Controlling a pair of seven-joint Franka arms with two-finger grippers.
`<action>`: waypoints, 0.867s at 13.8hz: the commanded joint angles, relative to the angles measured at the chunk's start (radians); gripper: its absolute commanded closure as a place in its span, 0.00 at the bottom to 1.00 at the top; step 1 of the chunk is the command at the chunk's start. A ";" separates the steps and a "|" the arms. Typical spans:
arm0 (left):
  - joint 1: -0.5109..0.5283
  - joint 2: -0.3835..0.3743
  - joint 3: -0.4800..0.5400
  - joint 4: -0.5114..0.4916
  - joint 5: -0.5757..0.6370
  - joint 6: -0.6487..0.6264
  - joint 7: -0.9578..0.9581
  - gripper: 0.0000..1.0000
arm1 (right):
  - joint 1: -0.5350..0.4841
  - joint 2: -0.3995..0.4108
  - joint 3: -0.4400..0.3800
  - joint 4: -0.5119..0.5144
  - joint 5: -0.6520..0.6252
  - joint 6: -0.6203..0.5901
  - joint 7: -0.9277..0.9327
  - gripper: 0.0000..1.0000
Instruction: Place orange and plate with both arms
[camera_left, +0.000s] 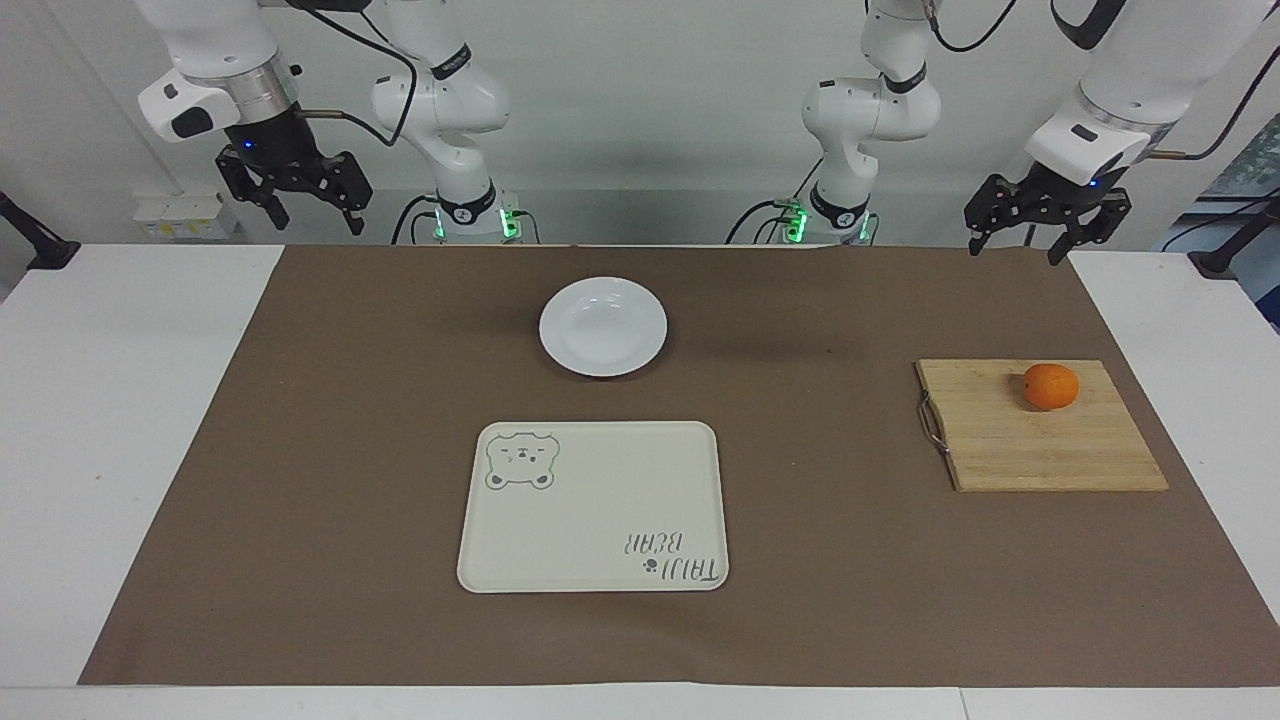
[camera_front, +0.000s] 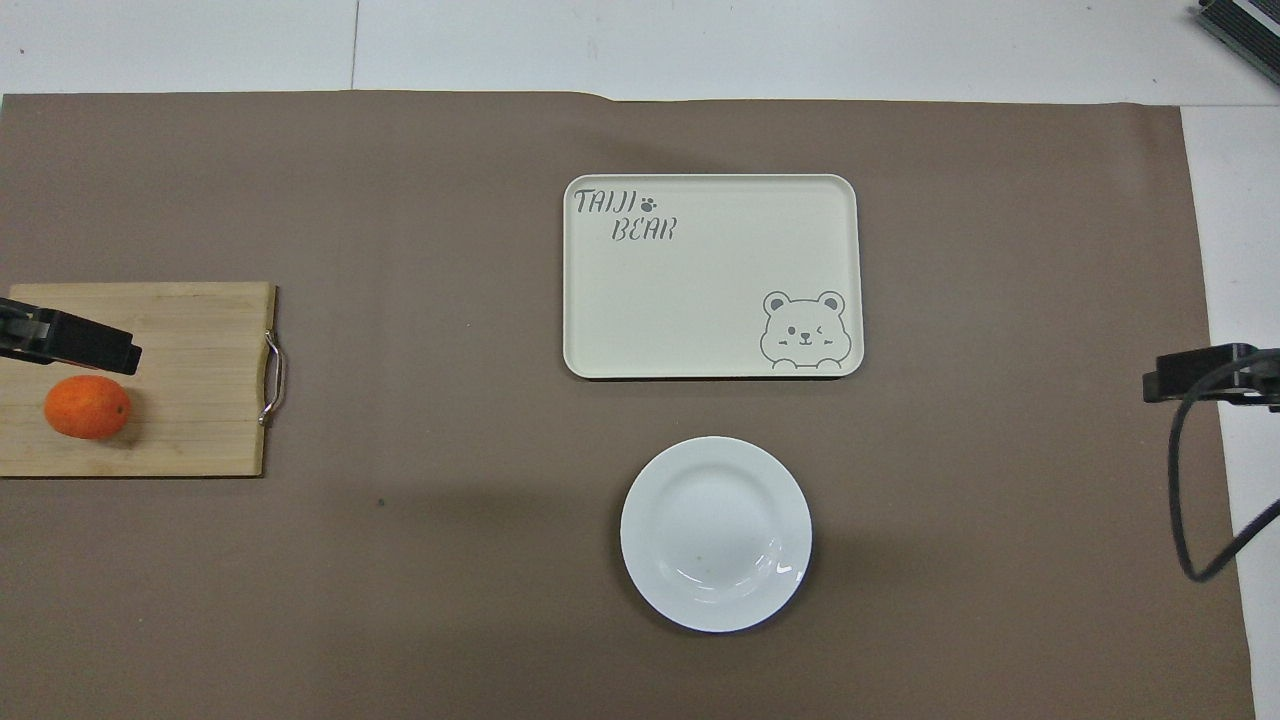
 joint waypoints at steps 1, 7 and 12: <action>-0.017 -0.022 0.007 -0.022 0.022 0.017 0.002 0.00 | -0.005 -0.014 0.004 -0.014 0.023 0.008 0.003 0.00; -0.021 -0.019 0.007 -0.021 0.039 0.025 0.001 0.00 | -0.011 -0.014 0.001 -0.014 0.019 0.000 0.006 0.00; -0.045 -0.020 -0.008 -0.018 0.099 0.040 -0.007 0.00 | -0.039 -0.012 -0.001 -0.014 0.011 0.000 0.008 0.00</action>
